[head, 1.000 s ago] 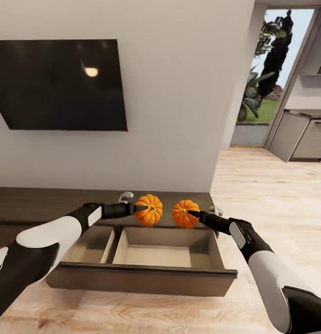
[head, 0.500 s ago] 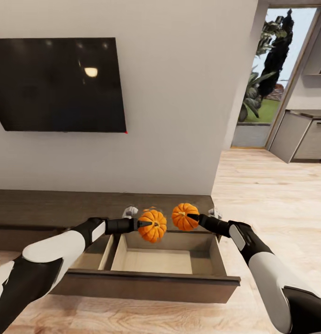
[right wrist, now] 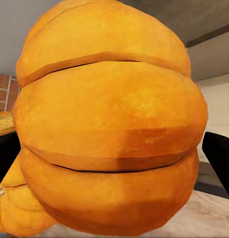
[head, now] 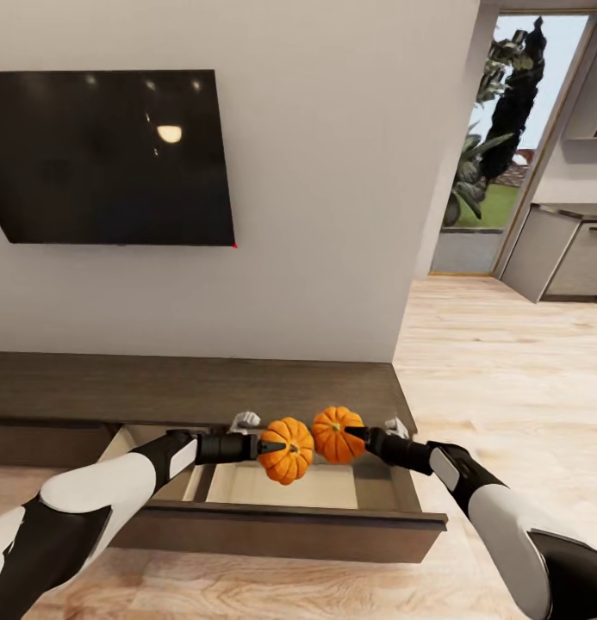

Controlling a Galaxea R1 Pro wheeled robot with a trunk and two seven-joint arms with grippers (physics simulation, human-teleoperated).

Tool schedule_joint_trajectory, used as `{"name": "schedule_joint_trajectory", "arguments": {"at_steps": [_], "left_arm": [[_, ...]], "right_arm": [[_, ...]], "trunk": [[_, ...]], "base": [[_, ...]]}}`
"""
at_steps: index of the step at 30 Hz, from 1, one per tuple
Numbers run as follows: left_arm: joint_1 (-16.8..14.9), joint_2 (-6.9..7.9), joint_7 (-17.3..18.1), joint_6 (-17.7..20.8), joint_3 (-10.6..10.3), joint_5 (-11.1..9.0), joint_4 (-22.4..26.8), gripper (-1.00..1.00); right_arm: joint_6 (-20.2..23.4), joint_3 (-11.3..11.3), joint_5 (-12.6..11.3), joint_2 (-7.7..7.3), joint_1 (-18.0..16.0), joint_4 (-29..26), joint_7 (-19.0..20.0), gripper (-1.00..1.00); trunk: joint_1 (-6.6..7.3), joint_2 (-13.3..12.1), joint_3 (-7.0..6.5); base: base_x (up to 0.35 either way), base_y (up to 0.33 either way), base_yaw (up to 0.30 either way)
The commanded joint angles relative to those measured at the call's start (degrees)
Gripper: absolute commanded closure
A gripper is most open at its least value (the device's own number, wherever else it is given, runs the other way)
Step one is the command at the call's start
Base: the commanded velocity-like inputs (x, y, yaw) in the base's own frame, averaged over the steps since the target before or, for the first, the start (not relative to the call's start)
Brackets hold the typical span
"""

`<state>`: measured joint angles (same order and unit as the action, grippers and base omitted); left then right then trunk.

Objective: Place each of the two pumpkins and all three candles from the living room inside a cabinet in the living room (use any cabinet), then make sure every cabinet is closed, and position the cauldron so it is next to a table in the living room.

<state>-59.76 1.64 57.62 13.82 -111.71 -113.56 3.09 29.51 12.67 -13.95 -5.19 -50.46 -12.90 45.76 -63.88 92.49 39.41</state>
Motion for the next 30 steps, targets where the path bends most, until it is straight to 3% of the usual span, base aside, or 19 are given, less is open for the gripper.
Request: {"name": "schedule_joint_trajectory", "arguments": {"at_steps": [1,2,7,11,30], "left_arm": [[-0.02,0.01,0.06,-0.03,3.82,-0.99,-0.07,1.00],[-0.05,0.03,0.16,0.40,3.85,-1.15,-0.03,1.00],[-0.09,0.12,0.24,0.29,3.86,-1.27,-0.31,1.00],[-0.10,0.39,0.27,0.35,3.87,-1.23,-0.69,1.00],[-0.19,0.91,-0.16,0.69,4.02,-1.16,-0.98,1.00]], "right_arm": [[0.46,-1.33,0.06,0.53,0.06,0.62,0.96,1.00],[0.46,-1.34,0.12,0.00,0.09,2.48,3.50,1.00],[0.40,-1.34,0.21,-1.60,0.10,2.96,4.05,1.00],[0.40,-1.34,0.23,-1.80,0.12,2.96,4.07,1.00],[0.40,-1.34,0.24,-2.19,0.10,2.97,4.07,1.00]], "trunk": [[0.00,0.00,-0.01],[0.00,0.00,-0.01],[0.00,0.00,-0.01],[0.00,0.00,-0.01],[-4.17,7.62,3.41]], "base": [[0.000,0.000,0.000],[0.000,0.000,0.000],[0.000,0.000,0.000],[0.000,0.000,0.000],[0.000,0.000,0.000]]}}
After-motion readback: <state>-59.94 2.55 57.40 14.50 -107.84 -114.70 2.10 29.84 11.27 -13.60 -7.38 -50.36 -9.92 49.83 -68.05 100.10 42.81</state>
